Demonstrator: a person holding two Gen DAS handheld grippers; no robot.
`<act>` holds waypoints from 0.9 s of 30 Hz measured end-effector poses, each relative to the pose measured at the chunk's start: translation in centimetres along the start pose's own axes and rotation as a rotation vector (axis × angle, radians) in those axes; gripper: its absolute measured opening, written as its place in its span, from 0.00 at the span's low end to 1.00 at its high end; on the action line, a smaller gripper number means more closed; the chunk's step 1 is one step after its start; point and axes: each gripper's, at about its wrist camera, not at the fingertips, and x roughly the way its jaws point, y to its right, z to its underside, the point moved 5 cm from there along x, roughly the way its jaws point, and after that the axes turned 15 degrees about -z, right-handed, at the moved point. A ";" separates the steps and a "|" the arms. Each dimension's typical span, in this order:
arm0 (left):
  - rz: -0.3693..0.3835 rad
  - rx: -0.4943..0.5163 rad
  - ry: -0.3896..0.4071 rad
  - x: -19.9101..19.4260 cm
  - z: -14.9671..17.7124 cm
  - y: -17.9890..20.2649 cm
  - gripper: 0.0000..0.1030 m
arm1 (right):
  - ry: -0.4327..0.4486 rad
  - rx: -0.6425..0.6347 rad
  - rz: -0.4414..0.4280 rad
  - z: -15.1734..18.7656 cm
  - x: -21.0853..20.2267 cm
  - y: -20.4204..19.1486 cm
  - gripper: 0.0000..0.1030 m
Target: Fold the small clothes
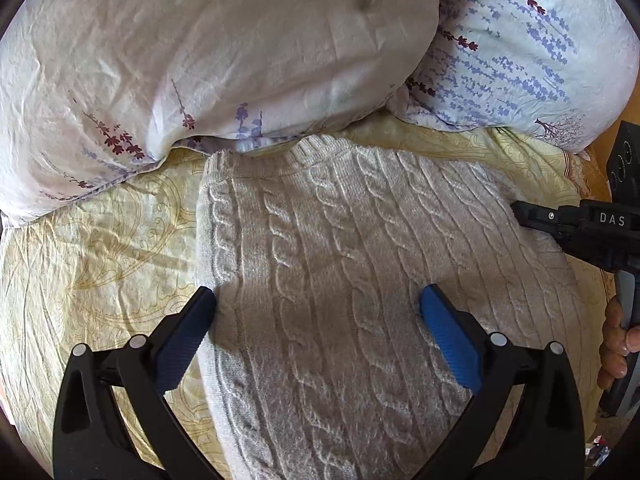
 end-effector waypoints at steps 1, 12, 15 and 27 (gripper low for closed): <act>0.005 -0.003 -0.005 0.2 -0.1 0.1 0.98 | 0.001 0.008 -0.004 -0.1 0.1 0.2 0.12; 0.007 0.018 0.116 -4.4 1.5 -1.3 0.98 | 0.055 -0.227 0.010 3.0 -4.9 -4.8 0.24; 0.037 0.033 0.120 -5.8 3.7 -0.9 0.98 | 0.020 -0.356 0.014 6.1 -5.1 -7.0 0.24; -0.007 0.056 0.086 -3.5 6.9 0.9 0.98 | 0.009 -0.520 0.191 10.4 -2.4 -5.5 0.23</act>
